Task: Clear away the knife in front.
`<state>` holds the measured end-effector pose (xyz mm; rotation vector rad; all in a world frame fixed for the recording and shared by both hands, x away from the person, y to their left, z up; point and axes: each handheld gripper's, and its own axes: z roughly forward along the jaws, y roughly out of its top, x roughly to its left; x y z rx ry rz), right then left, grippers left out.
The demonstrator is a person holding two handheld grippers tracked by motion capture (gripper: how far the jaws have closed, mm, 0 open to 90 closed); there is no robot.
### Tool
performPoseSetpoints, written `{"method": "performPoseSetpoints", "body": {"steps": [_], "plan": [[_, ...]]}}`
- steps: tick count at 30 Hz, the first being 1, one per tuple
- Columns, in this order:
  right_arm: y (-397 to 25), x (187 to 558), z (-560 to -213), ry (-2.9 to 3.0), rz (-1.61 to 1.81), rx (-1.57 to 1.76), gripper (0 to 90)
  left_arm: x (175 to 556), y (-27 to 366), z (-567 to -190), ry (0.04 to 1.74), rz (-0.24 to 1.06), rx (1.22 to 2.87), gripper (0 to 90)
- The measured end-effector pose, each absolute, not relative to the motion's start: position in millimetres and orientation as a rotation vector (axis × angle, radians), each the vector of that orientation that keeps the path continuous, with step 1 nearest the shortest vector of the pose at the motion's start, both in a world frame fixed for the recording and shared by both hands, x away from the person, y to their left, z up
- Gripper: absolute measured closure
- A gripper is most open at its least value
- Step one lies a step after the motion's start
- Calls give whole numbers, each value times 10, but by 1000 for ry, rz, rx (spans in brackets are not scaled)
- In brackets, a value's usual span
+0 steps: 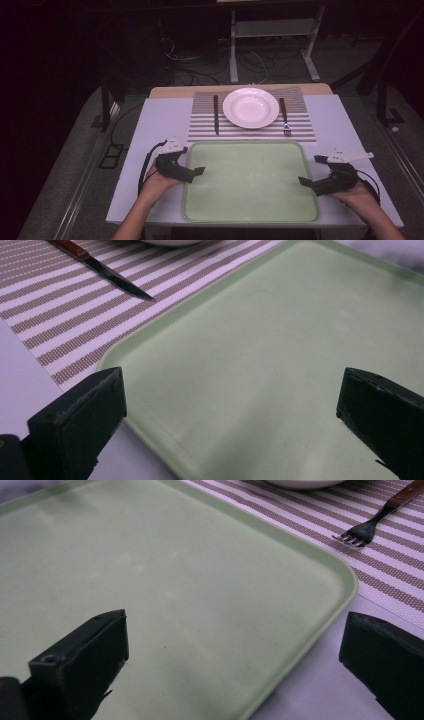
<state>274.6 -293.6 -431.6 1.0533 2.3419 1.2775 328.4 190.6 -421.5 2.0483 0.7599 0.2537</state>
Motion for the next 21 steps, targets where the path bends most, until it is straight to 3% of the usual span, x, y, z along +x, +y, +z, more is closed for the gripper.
{"method": "performPoseSetpoints", "body": {"steps": [21], "plan": [[-2957, 2734, -4308, 2328, 1291, 1064, 0, 3433, 1819, -4199, 765, 254, 2023, 0]]}}
